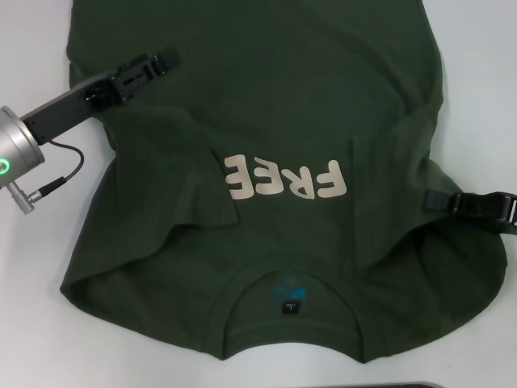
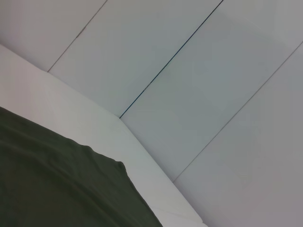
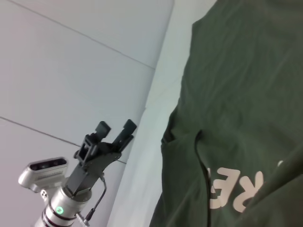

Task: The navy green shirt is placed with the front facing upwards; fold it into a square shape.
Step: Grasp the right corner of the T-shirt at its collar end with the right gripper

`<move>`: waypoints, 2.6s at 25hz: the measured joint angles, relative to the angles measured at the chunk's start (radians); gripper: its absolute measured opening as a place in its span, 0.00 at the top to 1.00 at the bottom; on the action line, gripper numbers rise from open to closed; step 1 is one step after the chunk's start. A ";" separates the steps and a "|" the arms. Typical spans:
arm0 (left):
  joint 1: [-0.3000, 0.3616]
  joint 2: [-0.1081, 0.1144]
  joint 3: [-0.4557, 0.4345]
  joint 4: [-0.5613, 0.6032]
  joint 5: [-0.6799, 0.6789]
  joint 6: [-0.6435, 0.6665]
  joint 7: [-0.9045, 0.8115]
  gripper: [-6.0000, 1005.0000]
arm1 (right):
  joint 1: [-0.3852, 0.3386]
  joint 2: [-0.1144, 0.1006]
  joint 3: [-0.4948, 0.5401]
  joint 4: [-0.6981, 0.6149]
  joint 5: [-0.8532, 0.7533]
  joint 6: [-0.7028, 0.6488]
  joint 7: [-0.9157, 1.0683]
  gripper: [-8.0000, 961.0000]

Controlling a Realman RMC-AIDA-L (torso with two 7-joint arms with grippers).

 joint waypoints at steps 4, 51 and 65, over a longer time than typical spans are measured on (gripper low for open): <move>0.000 0.000 0.000 0.000 0.001 0.000 0.000 0.16 | -0.001 0.003 0.001 0.002 0.002 -0.010 -0.013 0.97; -0.004 -0.003 -0.001 0.000 -0.002 -0.002 0.000 0.16 | -0.171 -0.121 0.074 -0.060 0.004 -0.172 0.013 0.26; -0.002 -0.005 -0.003 0.000 -0.002 -0.001 0.009 0.16 | -0.209 -0.134 0.090 -0.057 -0.032 -0.084 0.163 0.14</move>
